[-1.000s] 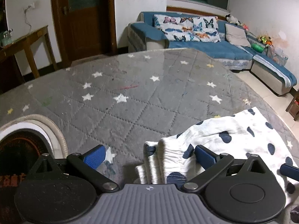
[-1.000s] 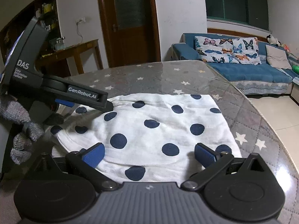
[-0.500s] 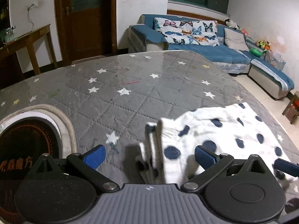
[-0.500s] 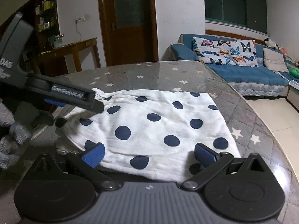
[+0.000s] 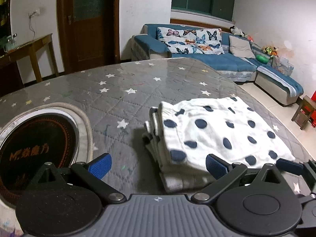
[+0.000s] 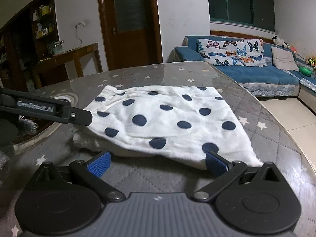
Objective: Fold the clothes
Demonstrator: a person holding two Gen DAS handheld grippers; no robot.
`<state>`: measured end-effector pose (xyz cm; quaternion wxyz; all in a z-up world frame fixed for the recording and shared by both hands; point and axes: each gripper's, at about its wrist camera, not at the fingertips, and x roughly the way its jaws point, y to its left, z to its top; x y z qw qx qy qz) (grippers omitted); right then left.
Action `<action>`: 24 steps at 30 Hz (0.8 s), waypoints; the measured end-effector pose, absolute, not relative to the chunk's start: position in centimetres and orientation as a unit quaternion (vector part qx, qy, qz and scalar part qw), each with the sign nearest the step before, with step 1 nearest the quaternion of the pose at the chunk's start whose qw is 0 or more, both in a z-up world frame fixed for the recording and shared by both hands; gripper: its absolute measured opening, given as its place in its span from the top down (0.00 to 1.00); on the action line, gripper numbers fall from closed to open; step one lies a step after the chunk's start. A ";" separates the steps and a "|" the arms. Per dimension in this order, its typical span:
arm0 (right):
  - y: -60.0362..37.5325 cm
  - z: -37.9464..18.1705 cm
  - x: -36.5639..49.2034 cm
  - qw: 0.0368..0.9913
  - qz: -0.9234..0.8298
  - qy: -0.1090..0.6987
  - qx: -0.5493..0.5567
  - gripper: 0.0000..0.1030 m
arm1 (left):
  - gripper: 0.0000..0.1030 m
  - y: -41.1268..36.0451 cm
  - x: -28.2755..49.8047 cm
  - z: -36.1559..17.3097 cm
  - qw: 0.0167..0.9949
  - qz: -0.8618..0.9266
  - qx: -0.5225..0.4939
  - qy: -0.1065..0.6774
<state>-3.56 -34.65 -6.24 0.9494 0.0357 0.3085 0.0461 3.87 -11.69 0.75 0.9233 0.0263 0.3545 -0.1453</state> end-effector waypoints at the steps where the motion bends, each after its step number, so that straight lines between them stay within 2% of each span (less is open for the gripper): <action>1: -34.5 -6.3 -3.8 0.950 0.046 0.308 0.034 0.00 | 0.00 -11.6 3.5 0.7 0.923 -0.146 0.024 0.354; 24: -33.7 -6.6 -7.0 0.953 0.014 0.300 0.046 0.00 | 0.00 -9.8 -1.8 -0.5 0.928 -0.137 0.008 0.346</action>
